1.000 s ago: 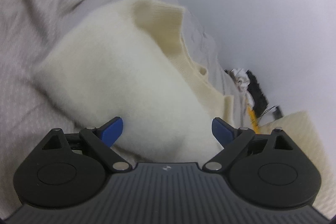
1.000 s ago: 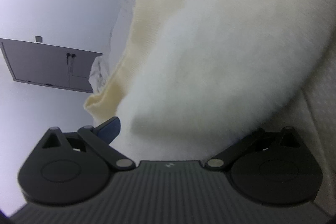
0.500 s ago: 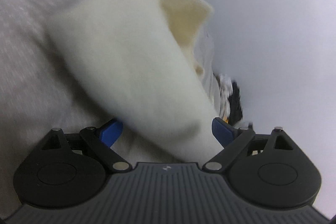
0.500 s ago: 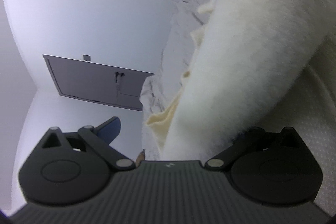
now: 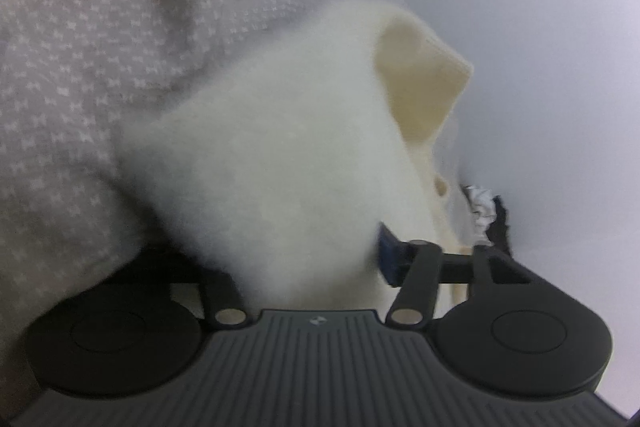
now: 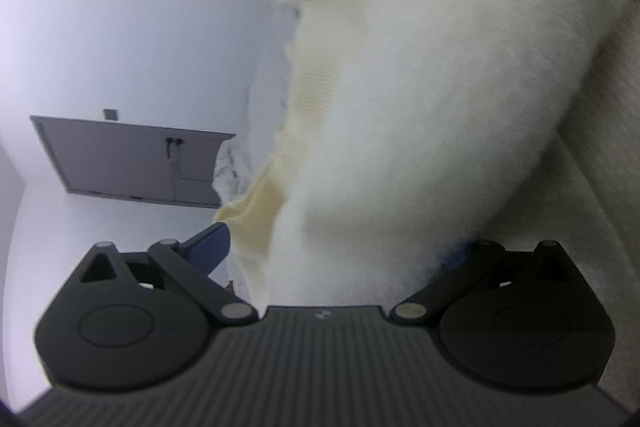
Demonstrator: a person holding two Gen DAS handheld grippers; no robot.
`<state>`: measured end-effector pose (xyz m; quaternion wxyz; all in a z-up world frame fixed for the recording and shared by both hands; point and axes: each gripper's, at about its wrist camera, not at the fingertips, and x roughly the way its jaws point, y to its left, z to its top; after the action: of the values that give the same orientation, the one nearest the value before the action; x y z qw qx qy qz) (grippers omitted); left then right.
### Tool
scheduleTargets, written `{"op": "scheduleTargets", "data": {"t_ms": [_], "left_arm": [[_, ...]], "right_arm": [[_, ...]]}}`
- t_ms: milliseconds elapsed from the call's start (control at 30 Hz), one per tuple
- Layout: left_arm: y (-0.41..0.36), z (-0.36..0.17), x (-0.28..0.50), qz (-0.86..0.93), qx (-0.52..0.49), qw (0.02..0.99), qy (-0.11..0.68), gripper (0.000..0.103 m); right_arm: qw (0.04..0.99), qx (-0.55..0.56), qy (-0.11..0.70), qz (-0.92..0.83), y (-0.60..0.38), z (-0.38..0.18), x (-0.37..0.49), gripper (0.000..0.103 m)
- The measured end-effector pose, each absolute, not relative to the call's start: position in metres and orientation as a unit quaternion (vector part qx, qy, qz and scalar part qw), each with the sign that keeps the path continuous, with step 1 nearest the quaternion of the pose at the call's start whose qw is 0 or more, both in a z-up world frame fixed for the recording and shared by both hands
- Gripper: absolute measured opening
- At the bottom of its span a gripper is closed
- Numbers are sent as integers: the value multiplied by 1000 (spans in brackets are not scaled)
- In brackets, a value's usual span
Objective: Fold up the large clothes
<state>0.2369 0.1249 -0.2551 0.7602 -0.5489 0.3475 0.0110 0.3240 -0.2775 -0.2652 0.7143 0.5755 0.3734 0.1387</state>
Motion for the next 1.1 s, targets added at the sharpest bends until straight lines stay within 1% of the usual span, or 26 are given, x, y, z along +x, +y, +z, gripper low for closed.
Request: {"op": "scheduleTargets", "data": {"t_ms": [33, 67, 133, 167, 200, 233, 333, 400, 500, 567, 800, 967, 1100], "left_arm": [[122, -253, 238, 16, -541, 766, 347, 51], [120, -250, 240, 20, -532, 772, 346, 49], [116, -245, 244, 27, -517, 784, 342, 44], [112, -241, 246, 30, -509, 790, 340, 43], [109, -237, 247, 32, -496, 800, 337, 41], [105, -232, 257, 34, -485, 808, 334, 39], [96, -219, 256, 36, -457, 828, 323, 35], [93, -211, 254, 33, -448, 838, 310, 33], [91, -195, 244, 31, -436, 850, 293, 31], [89, -185, 237, 29, -426, 859, 283, 31], [93, -136, 180, 19, -384, 886, 258, 31], [97, -114, 132, 5, -386, 888, 250, 31], [94, -110, 97, -6, -382, 888, 258, 34]], "right_arm": [[716, 574, 374, 133, -279, -267, 322, 103], [722, 569, 374, 124, -280, -267, 322, 101], [743, 547, 373, 98, -282, -267, 323, 96], [754, 535, 372, 84, -283, -267, 323, 87], [762, 523, 374, 70, -284, -268, 325, 82], [766, 517, 376, 64, -285, -270, 327, 81], [776, 503, 375, 65, -288, -273, 328, 68], [794, 484, 362, 71, -289, -265, 322, 52], [811, 469, 339, 86, -289, -252, 316, 41], [821, 460, 324, 95, -288, -244, 312, 39], [844, 432, 293, 123, -290, -206, 280, 39], [842, 428, 301, 133, -298, -184, 251, 39], [838, 427, 309, 142, -305, -178, 226, 40]]}}
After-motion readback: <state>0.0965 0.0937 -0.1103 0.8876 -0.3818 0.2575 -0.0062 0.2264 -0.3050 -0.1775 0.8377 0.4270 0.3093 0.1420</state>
